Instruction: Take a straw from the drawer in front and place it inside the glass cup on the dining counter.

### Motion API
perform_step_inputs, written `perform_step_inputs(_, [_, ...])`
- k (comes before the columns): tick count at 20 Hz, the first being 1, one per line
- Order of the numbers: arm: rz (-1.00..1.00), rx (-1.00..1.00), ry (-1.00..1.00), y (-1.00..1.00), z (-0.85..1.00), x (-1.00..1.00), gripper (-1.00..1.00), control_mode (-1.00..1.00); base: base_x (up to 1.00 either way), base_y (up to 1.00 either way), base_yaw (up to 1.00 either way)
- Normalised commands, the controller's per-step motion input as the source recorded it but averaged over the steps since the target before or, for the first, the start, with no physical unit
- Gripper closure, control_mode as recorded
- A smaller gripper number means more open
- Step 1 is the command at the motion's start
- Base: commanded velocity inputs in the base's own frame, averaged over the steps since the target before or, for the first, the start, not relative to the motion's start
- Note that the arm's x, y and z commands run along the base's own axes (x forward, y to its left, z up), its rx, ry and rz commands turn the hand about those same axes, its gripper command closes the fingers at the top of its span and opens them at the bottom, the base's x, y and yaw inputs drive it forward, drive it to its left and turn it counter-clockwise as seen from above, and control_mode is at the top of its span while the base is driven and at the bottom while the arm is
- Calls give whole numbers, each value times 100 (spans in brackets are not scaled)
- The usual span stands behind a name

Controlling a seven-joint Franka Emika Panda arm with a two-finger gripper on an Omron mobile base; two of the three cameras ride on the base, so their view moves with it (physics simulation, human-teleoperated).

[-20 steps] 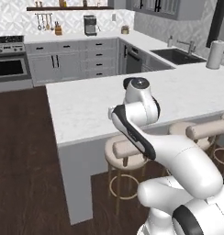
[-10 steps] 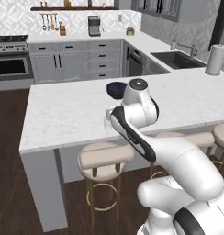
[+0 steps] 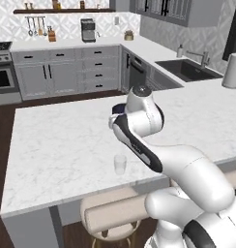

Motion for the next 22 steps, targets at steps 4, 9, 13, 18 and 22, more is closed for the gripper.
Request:
perform_step_inputs(4, [-13, 2, 2, 5, 14, 31, 100, -100, 46, 5, -15])
perform_step_inputs(9, [-19, 1, -1, 2, 46, 10, 100, -100, 0, 0, 0])
perform_step_inputs(13, [-18, -7, -8, 1, 30, 5, 100, -100, 0, 0, 0])
perform_step_inputs(18, [-22, -22, -6, 26, 2, 8, 100, -100, 0, 0, 0])
perform_step_inputs(22, [-21, -40, -11, 45, -15, 0, 100, -100, 0, 0, 0])
